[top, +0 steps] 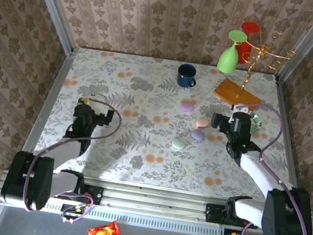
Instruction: Insert wireless bluetooth earbuds into charging case
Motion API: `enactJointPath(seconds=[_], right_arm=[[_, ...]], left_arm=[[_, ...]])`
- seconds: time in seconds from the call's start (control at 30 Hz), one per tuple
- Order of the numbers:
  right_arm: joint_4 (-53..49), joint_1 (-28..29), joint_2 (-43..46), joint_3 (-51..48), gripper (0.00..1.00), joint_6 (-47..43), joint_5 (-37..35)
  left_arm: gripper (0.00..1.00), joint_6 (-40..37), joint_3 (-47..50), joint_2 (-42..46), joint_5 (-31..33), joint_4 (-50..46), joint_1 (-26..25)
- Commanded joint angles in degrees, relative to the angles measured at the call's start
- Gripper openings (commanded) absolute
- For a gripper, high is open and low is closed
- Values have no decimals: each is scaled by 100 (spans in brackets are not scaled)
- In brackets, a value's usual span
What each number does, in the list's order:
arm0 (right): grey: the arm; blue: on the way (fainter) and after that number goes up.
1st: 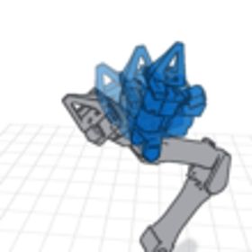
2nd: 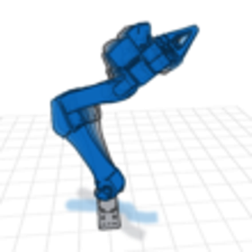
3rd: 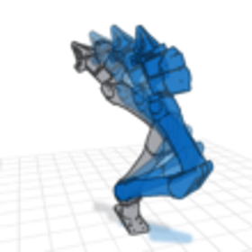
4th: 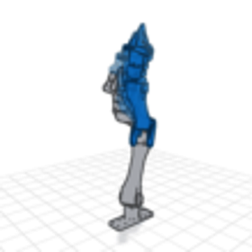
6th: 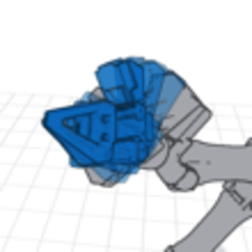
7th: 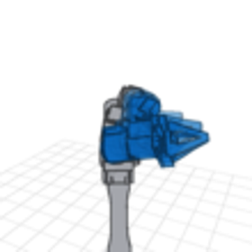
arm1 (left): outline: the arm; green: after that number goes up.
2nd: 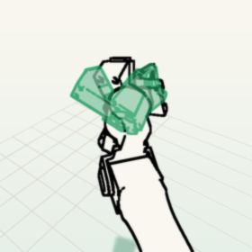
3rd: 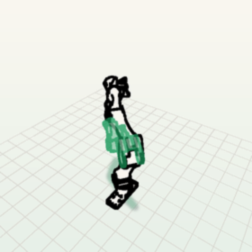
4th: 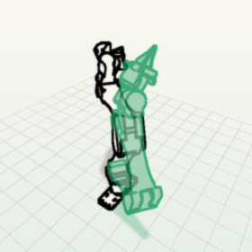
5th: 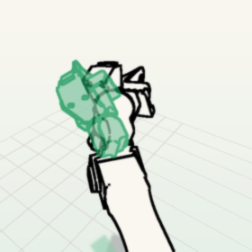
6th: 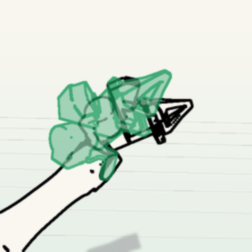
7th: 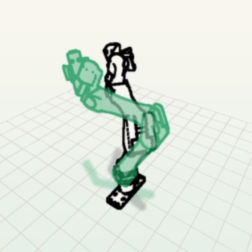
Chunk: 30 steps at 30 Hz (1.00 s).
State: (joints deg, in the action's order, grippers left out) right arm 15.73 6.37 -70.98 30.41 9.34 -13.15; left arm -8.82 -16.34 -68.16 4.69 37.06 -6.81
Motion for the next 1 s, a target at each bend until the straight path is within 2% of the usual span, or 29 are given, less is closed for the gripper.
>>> enactJointPath(seconds=[0.0, 0.2, 0.27, 0.33, 0.4, 0.47, 0.97], right_arm=[[1660, -253, -506, -344, 100, -540, -28], [3138, -295, -1499, -646, 100, -934, 647], [2985, -421, -1490, -614, 100, -883, 945], [3191, -450, -1642, -639, 100, -847, 912], [3187, -514, -1654, -643, 100, -759, 903], [3189, -514, -1654, -643, 100, -766, 902], [3190, -514, -1656, -651, 100, -759, 910]], left_arm=[[100, 522, 79, -426, -142, 1136, 256], [100, 444, -21, -1450, -4, 2100, 411], [100, 517, -110, -1845, -56, 2317, 481], [100, 515, -226, -2169, -3, 2412, 488], [100, 641, -445, -2057, 18, 1768, 525], [100, 618, -564, -2106, 51, 1638, 542], [100, 505, -564, -2113, 60, 1664, 461]])
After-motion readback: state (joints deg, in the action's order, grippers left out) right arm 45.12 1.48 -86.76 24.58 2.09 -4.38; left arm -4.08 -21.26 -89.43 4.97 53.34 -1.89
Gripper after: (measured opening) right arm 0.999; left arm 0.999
